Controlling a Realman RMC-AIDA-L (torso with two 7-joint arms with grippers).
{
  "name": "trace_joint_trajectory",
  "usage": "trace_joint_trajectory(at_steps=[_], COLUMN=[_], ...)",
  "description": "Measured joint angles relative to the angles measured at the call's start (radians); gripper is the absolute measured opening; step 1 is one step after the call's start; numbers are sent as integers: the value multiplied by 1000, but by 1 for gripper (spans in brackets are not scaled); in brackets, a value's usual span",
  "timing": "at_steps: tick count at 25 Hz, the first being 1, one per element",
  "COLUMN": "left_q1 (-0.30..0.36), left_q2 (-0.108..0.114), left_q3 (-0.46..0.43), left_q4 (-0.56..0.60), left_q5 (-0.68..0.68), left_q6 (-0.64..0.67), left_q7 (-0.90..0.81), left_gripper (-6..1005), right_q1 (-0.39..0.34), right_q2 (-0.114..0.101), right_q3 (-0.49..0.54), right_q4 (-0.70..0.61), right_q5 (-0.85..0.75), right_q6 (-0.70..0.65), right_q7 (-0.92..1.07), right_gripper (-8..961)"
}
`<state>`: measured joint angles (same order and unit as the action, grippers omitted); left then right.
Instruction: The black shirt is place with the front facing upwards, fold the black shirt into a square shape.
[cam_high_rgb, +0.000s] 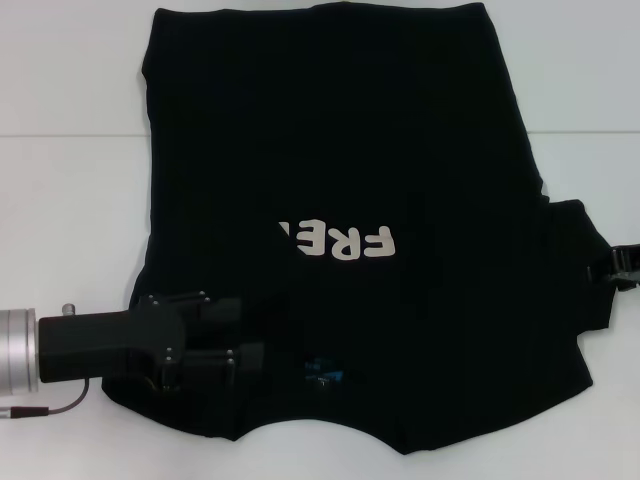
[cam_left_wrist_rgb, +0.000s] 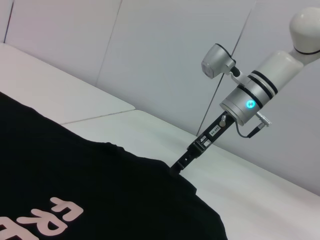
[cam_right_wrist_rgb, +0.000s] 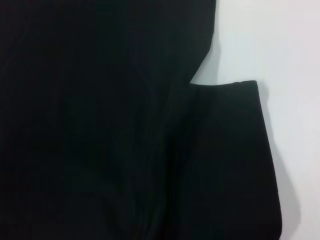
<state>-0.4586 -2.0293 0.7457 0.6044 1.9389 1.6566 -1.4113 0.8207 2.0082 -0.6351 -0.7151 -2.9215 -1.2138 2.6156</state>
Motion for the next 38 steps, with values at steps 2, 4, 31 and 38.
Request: trace_joint_trajectory(at_steps=[2,4,31,38], left_q1=[0,0,3,1], left_q2=[0,0,1,4], left_q3=[0,0,0,0], left_q4=[0,0,1,4], left_q5=[0,0,0,0], left_q6=[0,0,8,10], left_q7=[0,0,-5,-9], left_gripper=[793,793,793,792], right_q1=[0,0,-92,-160], right_q2=[0,0,-69,-101], right_q3=[0,0,56,81], right_q4=[1,1,-39,-27], right_q5=[-1,-1,246,345], right_q6=[0,0,-90,-112], right_q7=[0,0,-57,-76], right_gripper=[611,560,55,182])
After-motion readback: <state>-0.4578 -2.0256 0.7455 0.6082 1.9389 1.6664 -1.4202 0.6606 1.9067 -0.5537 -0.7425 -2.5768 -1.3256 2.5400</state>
